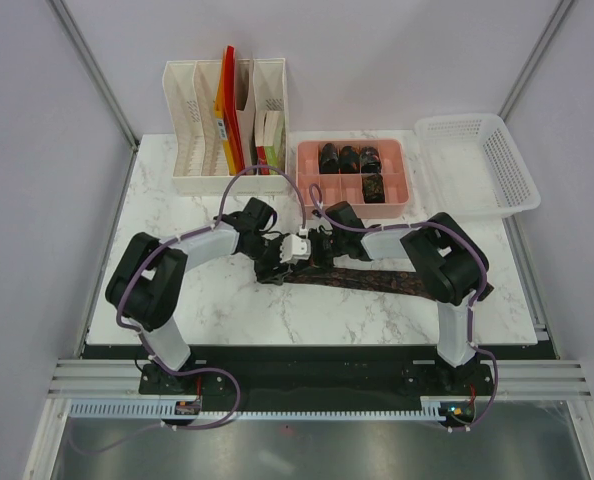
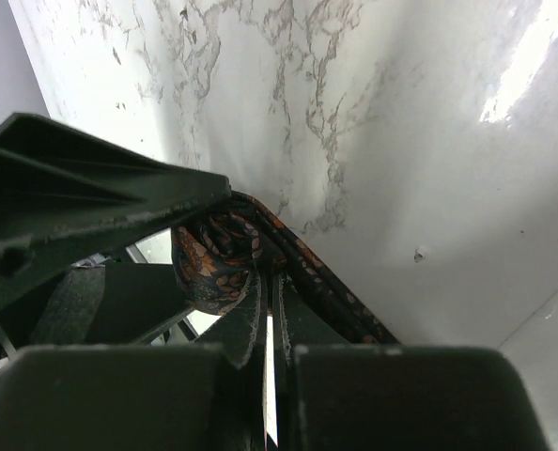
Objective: Roll the ties
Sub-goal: Roll the tie at the center of the board.
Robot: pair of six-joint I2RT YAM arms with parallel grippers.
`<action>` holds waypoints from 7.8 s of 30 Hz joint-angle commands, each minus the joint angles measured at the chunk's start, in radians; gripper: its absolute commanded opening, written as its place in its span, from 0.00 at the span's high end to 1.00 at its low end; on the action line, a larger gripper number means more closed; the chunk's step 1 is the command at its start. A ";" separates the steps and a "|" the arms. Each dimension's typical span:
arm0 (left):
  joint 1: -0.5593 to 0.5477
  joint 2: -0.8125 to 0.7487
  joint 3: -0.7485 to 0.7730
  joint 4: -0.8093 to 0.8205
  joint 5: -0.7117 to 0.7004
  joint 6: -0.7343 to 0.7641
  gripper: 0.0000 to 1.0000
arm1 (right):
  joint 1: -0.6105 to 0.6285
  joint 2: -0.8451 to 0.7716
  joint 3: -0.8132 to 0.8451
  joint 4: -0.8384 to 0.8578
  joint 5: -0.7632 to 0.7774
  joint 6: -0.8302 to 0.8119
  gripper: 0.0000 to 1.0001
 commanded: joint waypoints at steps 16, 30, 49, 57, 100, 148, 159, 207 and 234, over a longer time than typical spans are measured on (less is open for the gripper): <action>-0.118 -0.020 0.089 0.017 0.000 -0.059 0.67 | 0.021 0.037 -0.031 0.063 0.030 0.058 1.00; -0.144 0.116 0.093 -0.104 -0.125 -0.043 0.72 | -0.025 -0.089 -0.018 -0.044 -0.033 0.007 0.70; -0.144 0.130 0.093 -0.111 -0.110 -0.014 0.74 | -0.022 -0.142 -0.033 -0.046 -0.016 0.010 0.51; -0.135 0.103 0.083 -0.111 -0.062 0.016 0.75 | -0.004 -0.112 -0.045 -0.026 -0.024 0.015 0.58; -0.111 -0.019 0.043 0.083 0.080 -0.078 0.19 | -0.087 -0.040 -0.067 -0.260 0.079 -0.112 1.00; -0.189 0.144 0.090 -0.078 -0.133 -0.037 0.75 | -0.125 -0.157 0.070 -0.403 -0.098 -0.207 0.59; -0.189 0.150 0.099 -0.082 -0.101 -0.024 0.73 | -0.128 -0.227 -0.151 0.021 -0.104 0.041 0.54; -0.121 -0.005 0.069 0.060 -0.006 -0.314 0.20 | -0.110 -0.091 -0.048 -0.299 0.132 -0.223 1.00; -0.121 0.017 -0.003 0.113 -0.271 -0.330 0.73 | -0.015 0.105 0.146 -0.112 0.082 -0.119 1.00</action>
